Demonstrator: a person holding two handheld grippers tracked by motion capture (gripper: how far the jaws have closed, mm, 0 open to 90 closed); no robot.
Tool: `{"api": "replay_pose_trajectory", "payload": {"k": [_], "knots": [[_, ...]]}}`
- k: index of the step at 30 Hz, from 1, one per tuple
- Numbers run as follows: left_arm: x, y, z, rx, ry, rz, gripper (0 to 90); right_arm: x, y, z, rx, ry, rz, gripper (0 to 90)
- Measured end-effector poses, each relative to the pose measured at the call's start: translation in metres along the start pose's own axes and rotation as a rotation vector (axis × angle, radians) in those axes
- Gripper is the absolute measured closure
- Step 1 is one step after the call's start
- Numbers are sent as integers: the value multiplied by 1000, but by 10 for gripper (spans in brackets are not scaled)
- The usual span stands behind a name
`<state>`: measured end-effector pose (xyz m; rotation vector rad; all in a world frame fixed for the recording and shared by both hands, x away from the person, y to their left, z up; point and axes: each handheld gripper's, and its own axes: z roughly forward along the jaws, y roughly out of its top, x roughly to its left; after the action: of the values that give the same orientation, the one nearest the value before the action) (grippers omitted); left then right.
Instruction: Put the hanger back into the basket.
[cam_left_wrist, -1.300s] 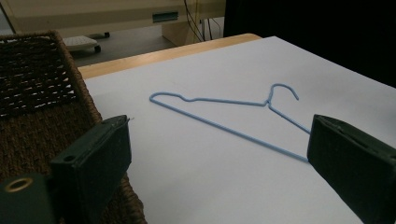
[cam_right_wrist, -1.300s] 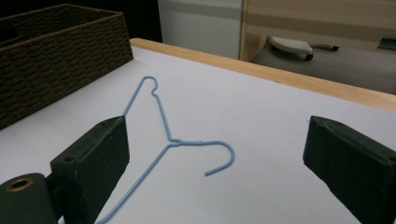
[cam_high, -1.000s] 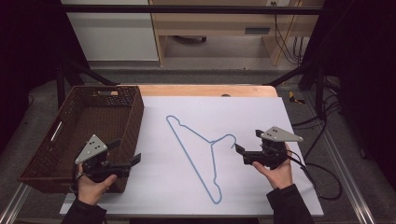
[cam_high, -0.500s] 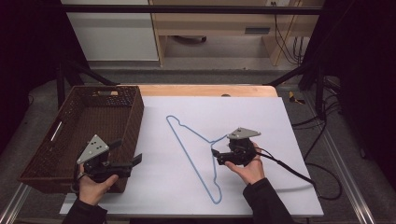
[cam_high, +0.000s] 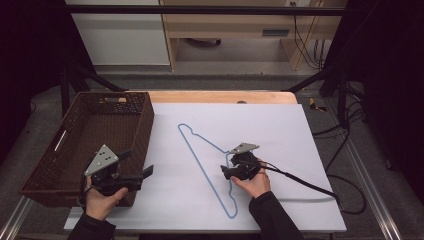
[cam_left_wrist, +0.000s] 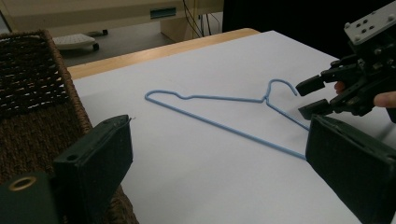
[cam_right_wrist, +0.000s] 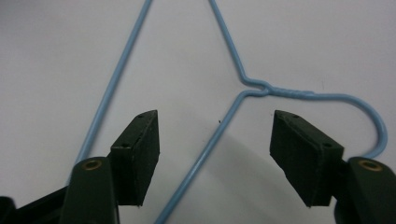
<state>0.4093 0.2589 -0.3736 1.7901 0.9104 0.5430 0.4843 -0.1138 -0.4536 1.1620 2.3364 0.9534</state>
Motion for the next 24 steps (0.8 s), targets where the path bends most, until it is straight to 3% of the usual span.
{"api": "replay_pose_trajectory", "payload": {"k": [12, 24], "knots": [[-2, -1, 2, 10, 0, -1, 76, 3, -6, 18, 72, -13, 6, 619], [-2, -1, 3, 15, 1, -4, 80, 5, -6, 19, 91, -5, 53, 821]]}}
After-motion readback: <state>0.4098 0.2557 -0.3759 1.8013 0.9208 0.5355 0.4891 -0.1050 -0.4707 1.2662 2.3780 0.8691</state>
